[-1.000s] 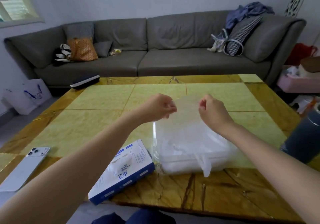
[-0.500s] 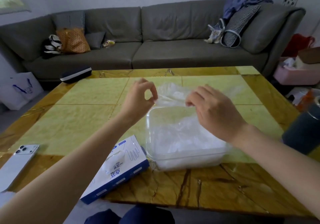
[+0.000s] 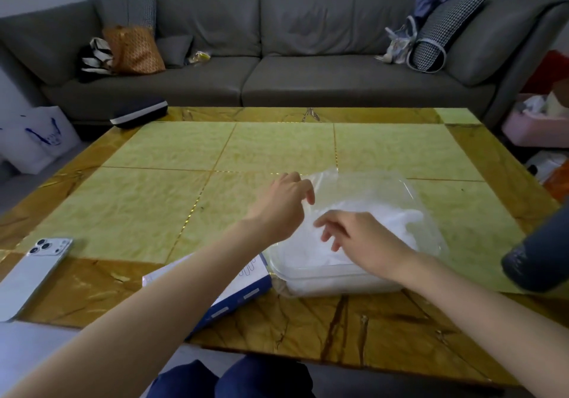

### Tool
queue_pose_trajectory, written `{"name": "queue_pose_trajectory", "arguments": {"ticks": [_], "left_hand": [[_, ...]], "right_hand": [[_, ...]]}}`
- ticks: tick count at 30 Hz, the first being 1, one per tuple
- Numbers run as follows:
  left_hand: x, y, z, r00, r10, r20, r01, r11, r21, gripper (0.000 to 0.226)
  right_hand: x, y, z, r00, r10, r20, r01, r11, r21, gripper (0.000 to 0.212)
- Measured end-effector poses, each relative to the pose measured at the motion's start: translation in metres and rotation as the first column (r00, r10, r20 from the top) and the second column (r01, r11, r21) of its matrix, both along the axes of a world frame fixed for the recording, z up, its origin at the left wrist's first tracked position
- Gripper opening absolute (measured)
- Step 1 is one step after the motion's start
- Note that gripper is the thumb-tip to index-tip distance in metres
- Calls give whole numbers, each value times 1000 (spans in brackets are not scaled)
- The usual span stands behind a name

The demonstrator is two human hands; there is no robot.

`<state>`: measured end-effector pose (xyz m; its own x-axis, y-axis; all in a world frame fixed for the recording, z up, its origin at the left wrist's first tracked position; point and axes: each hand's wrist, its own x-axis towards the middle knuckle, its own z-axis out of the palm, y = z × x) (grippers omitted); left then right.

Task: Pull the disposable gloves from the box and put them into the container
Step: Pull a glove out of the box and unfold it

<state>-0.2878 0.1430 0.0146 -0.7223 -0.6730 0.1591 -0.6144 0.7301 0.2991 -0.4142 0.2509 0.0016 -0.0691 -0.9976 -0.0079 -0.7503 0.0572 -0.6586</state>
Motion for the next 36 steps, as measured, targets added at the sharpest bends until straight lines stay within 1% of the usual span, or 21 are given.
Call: {"name": "queue_pose_trajectory", "arguments": {"ticks": [2,3,4,5,7,9,11,13,16,19,22,25,28,30,32,34,36], "left_hand": [[-5,5,-7,1000,-23,-11,23,1000,-1,33],[-9,7,-10,999,-35,39,35,999,-10,28],[-13,9,-14,991,-46,128,48,999,-15,27],[-16,10,-17,968,-53,246,59,998,-15,30],[-23,12,-23,872,-86,481,85,996,25,44],[-29,13,-31,770,-152,620,93,988,126,57],[-34,15,-38,712,-184,677,63,978,199,65],[-37,14,-44,690,-177,701,32,976,215,69],[-38,10,-51,674,-169,719,-11,971,238,77],[-40,10,-53,654,-172,737,-30,967,252,84],[-39,8,-51,659,-188,728,-58,953,299,85],[-37,6,-43,700,-214,681,-95,918,386,82],[-31,11,-18,758,-237,608,-31,917,397,72],[-21,18,6,795,-272,542,40,915,401,66],[-6,23,28,858,-253,447,89,930,356,58],[17,25,38,941,-168,294,102,969,227,48],[46,20,37,989,-57,140,43,994,98,39]], "right_hand": [[-13,-5,-2,996,-88,-6,87,994,-66,23],[-19,-9,-5,993,-113,-33,111,991,-70,24],[-24,-12,-8,990,-117,-72,114,992,-44,27],[-28,-14,-12,987,-92,-128,95,995,17,33],[-32,-19,-18,955,19,-297,44,978,204,53],[-34,-23,-23,873,137,-469,40,937,348,69],[-37,-26,-27,818,205,-538,60,899,433,76],[-41,-30,-29,796,249,-552,78,862,501,82],[-50,-33,-30,758,289,-584,112,825,553,89],[-55,-33,-32,791,283,-543,118,800,589,88],[-58,-33,-28,840,247,-483,103,802,588,87],[-58,-32,-17,867,215,-450,117,790,602,82],[-51,-32,0,871,175,-458,126,823,554,68],[-40,-30,13,883,121,-454,119,877,465,57],[-26,-27,26,888,77,-453,85,941,326,48],[-9,-25,36,894,49,-446,19,989,148,41],[12,-23,42,917,29,-398,-44,999,-30,39]]}}
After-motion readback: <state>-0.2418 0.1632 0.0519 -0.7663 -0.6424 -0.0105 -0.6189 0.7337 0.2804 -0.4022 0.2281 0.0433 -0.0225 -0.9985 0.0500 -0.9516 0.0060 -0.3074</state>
